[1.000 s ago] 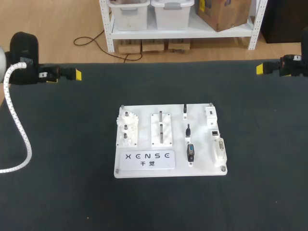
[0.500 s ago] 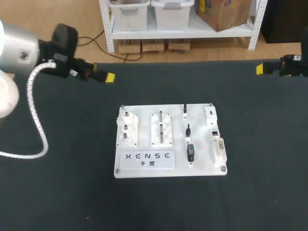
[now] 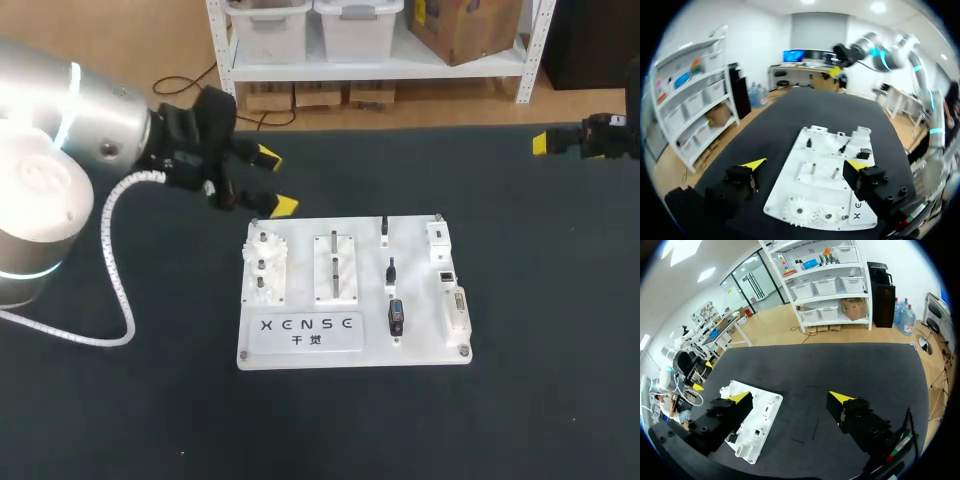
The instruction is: Insert the Ethernet cable into its matching sockets.
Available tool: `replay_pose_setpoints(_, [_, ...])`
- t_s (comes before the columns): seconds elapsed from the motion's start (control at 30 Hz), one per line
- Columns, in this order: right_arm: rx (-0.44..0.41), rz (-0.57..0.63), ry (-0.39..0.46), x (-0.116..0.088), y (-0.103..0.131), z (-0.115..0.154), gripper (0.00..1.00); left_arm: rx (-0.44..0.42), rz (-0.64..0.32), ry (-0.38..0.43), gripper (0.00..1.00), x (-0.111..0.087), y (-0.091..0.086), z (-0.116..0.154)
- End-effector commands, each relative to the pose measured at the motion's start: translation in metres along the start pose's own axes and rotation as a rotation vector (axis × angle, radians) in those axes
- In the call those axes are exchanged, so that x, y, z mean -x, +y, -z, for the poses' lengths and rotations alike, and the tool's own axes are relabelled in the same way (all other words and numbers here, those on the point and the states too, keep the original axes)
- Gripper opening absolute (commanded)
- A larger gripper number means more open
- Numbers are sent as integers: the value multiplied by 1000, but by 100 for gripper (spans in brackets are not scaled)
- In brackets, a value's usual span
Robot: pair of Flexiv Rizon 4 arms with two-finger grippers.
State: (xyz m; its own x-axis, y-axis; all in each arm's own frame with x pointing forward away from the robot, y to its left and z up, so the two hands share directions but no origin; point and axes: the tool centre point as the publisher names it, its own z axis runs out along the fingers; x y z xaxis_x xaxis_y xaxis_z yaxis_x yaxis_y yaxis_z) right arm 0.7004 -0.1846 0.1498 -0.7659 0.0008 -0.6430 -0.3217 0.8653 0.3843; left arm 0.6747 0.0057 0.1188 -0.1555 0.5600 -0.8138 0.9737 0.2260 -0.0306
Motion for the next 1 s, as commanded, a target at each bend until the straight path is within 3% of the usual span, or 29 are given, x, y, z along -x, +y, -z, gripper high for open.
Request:
replay_pose_setpoints(0.03, [3, 1, 1, 0, -1, 0, 100, -156, -279, -46, 100, -5, -6, -8])
replay_pose_setpoints(0.57, [3, 1, 1, 0, -1, 0, 100, -73, -219, -64, 100, -22, -49, -27])
replay_pose_setpoints(0.8, [3, 1, 1, 0, -1, 0, 100, -86, -187, -75, 100, -32, -66, -30])
replay_pose_setpoints(1.0, [3, 1, 1, 0, -1, 0, 100, -112, -173, -70, 100, -37, -69, -35])
